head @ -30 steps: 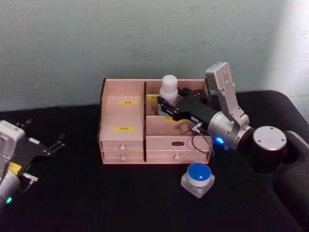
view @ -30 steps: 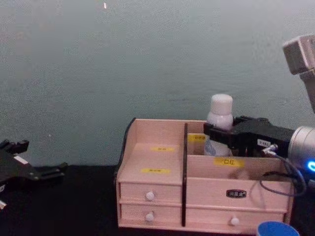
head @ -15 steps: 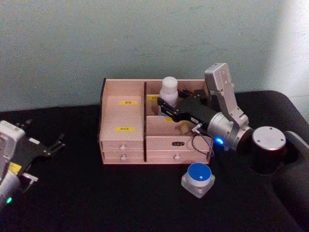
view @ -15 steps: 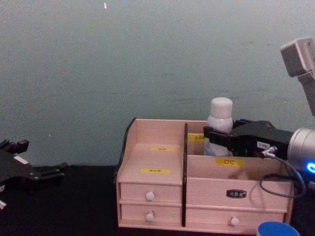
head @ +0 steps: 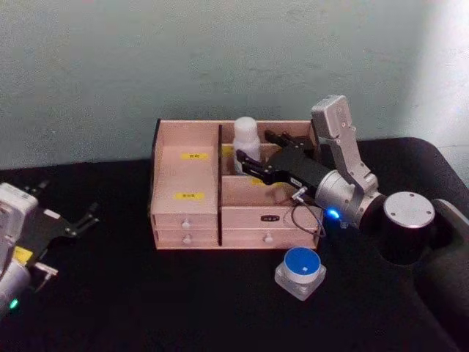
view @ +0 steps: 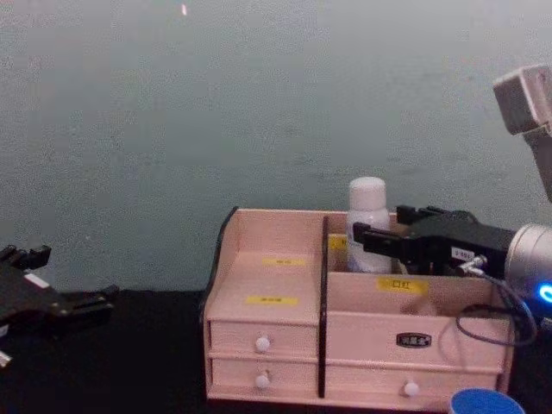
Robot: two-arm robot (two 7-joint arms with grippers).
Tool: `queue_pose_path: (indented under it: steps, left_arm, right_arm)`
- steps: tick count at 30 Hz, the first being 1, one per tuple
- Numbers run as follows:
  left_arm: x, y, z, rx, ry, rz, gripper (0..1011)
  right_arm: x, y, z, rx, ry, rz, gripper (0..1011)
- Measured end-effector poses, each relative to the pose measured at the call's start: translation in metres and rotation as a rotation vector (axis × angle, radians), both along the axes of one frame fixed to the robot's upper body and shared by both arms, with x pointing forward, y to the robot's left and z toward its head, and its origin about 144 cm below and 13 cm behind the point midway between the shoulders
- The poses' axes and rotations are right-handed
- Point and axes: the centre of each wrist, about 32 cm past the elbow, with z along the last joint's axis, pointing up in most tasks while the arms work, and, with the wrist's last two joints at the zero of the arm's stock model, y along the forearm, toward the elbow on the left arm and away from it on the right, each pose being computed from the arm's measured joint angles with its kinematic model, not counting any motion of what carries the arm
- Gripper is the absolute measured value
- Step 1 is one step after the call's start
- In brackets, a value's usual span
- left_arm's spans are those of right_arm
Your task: Pick up the facial cleanser and watermelon frost from the table and place them into the tiered storage box.
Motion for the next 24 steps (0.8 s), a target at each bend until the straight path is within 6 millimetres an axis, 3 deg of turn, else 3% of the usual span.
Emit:
queue_pose_path:
  steps: [8, 24]
  left_arm:
    - [0.000, 0.000, 0.000, 0.000, 0.000, 0.000, 1001]
    - [0.000, 0.000, 0.000, 0.000, 0.000, 0.000, 1001]
  right_arm:
    - [0.000, 0.000, 0.000, 0.000, -0.001, 0.001, 1002]
    - [-0.021, -0.015, 0.017, 0.000, -0.081, 0.030, 1000]
